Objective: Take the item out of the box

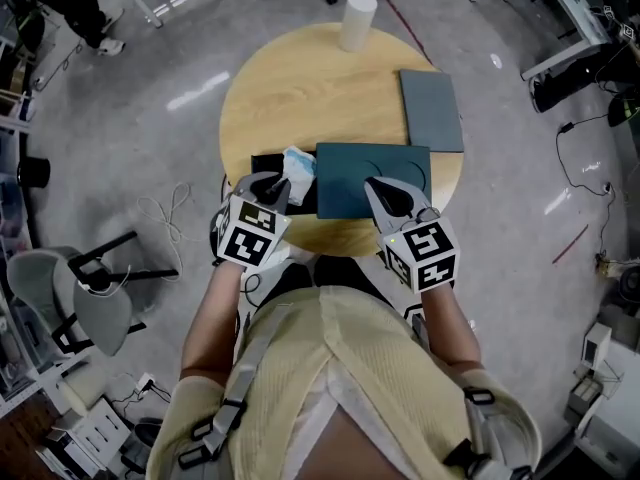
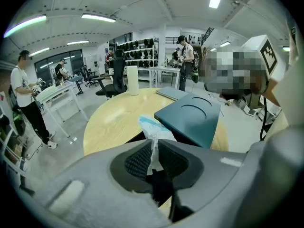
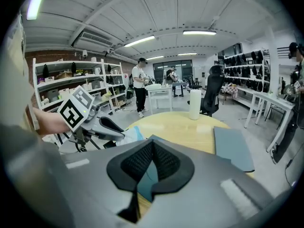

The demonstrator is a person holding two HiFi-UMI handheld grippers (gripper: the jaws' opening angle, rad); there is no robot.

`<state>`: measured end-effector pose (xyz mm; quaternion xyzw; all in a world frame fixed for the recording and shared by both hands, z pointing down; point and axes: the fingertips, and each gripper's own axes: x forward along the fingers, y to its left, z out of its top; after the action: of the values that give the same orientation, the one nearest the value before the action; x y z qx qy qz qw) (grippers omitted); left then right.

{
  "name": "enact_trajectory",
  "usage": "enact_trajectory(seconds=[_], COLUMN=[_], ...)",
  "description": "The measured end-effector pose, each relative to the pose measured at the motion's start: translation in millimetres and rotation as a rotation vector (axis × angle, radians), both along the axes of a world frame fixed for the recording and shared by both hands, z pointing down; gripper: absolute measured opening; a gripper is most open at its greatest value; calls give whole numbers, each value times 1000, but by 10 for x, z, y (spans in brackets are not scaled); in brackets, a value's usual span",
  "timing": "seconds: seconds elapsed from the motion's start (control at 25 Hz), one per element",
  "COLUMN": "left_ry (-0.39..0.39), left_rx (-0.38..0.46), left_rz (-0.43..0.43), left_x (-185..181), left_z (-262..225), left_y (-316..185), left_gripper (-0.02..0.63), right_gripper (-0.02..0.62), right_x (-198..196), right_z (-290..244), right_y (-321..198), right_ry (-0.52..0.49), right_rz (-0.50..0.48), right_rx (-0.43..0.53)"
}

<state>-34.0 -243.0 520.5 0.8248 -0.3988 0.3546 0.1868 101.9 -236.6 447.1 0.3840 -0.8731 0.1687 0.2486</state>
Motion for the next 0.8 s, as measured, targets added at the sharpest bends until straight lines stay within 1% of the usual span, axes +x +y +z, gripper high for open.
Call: enact_trajectory(seconds=[0.28,0.48,0.64,0.8], left_ry=[26,16,23,60], left_rx=[107,180,222,240], left_rz=[-64,-87,-113,-132], left_x=[-251,-407,-538,-651], left_z=[-348,-601,-763,-857], left_y=[24,58,105,207], left_gripper=[46,46,46,43], right_gripper=[5,5,5,5], right_x=[-48,-46,-60,-100], right_z=[-60,-134,-186,-245], right_y=[136,199,249,327], right_ry=[15,22,25,26], right_rz=[17,32,38,41], right_rx=[21,43,52,68])
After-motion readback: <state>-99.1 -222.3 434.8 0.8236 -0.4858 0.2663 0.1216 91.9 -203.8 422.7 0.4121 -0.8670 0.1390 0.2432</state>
